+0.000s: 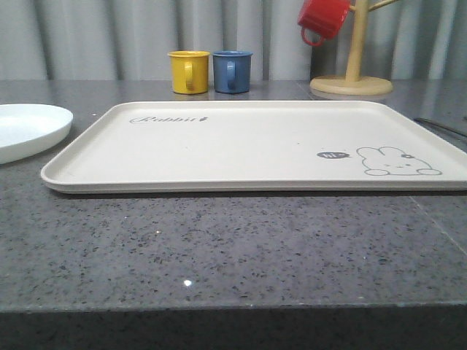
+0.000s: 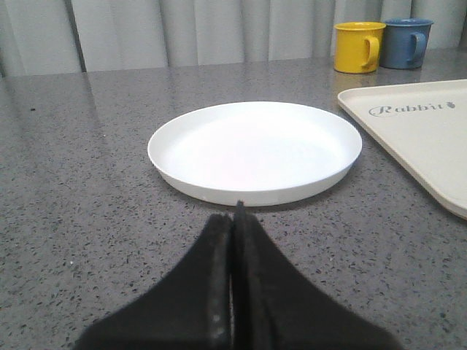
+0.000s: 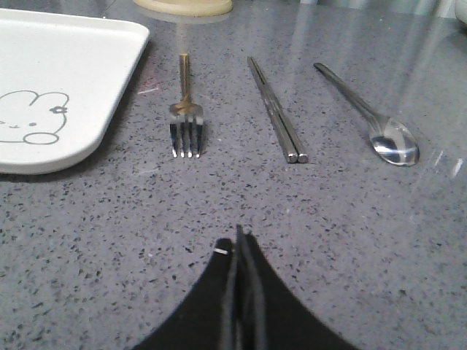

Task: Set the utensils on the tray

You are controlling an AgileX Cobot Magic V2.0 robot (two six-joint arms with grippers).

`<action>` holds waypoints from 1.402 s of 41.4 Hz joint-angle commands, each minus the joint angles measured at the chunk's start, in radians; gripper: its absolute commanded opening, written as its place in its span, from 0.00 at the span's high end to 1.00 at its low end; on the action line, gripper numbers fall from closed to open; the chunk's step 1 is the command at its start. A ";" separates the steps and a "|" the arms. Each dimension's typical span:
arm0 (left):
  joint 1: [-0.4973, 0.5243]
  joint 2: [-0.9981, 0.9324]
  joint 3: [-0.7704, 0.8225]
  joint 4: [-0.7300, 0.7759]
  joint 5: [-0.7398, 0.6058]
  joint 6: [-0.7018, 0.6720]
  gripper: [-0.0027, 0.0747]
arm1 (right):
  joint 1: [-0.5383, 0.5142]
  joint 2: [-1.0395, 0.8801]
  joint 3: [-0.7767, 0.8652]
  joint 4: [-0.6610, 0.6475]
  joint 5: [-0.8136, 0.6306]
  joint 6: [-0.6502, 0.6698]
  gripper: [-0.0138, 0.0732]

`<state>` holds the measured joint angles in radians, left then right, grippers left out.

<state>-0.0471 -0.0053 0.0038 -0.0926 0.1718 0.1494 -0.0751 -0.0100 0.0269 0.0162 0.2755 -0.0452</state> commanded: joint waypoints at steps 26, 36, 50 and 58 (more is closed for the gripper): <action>0.001 -0.021 0.006 -0.005 -0.079 -0.008 0.99 | -0.002 -0.017 -0.003 -0.004 -0.087 -0.004 0.92; 0.001 -0.021 0.006 -0.005 -0.079 -0.008 0.99 | -0.002 -0.017 -0.003 -0.004 -0.087 -0.004 0.92; 0.001 -0.021 0.006 -0.005 -0.079 -0.008 0.99 | -0.002 -0.017 -0.003 -0.004 -0.087 -0.004 0.92; 0.001 -0.021 0.006 -0.005 -0.144 -0.008 0.99 | -0.002 -0.017 -0.003 0.004 -0.108 -0.004 0.92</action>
<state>-0.0471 -0.0053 0.0038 -0.0926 0.1551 0.1494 -0.0751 -0.0100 0.0269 0.0162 0.2733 -0.0452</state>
